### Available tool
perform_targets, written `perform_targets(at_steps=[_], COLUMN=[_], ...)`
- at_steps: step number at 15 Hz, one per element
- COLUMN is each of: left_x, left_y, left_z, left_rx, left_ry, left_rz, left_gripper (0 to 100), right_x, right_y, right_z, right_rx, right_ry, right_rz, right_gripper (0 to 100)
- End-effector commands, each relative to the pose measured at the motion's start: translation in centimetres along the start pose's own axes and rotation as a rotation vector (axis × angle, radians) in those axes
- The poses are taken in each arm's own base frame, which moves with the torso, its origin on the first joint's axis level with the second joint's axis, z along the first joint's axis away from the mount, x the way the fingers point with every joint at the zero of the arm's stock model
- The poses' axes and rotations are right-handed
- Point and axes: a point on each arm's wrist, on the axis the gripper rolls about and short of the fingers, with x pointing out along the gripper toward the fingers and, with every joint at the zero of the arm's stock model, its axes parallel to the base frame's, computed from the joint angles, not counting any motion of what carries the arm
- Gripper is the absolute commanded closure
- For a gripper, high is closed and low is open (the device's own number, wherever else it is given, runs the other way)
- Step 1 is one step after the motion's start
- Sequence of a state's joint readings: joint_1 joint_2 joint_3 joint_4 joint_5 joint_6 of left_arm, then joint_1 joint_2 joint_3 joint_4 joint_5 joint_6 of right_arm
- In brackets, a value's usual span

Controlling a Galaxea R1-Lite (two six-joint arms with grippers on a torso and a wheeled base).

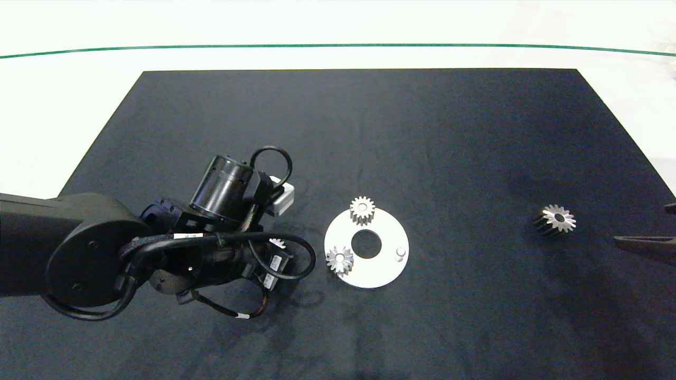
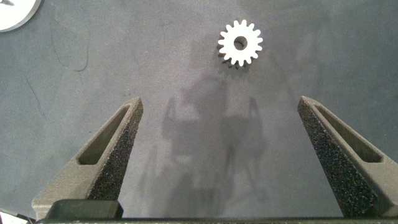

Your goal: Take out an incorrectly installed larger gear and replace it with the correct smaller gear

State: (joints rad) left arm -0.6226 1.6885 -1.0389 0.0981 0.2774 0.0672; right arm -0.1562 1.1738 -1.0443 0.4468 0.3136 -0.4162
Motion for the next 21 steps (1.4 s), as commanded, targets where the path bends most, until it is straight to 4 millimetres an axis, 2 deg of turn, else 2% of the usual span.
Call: perform_targets(at_steps=[1,10,16,20,21], left_x=[0.1,0.1,-1.0,-2.7,-3.7], left_y=[0.0,-0.1,0.1,-0.3,-1.1], left_z=[0.0,-0.2,0.6,1.2,1.4], left_rx=[0.002,0.006,-0.002,0.004,0.021], left_ry=[0.004,0.009,-0.035,-0.089,-0.12], left_rz=[0.001,0.0,-0.003,-0.023,-0.051], left_gripper=[65,83,84,84,84], right_x=[0.0,0.0,0.0,-0.1,-0.5], right_y=[0.0,-0.2,-0.2,-0.1,0.0], right_z=[0.0,0.0,-0.1,0.0,0.0], right_rx=[-0.002,0.004,0.005,0.005,0.003], right_ry=[-0.001,-0.006,-0.003,-0.014,-0.025], right_rz=[0.003,0.004,0.005,0.015,0.012], right_gripper=[0,0,0,0,0])
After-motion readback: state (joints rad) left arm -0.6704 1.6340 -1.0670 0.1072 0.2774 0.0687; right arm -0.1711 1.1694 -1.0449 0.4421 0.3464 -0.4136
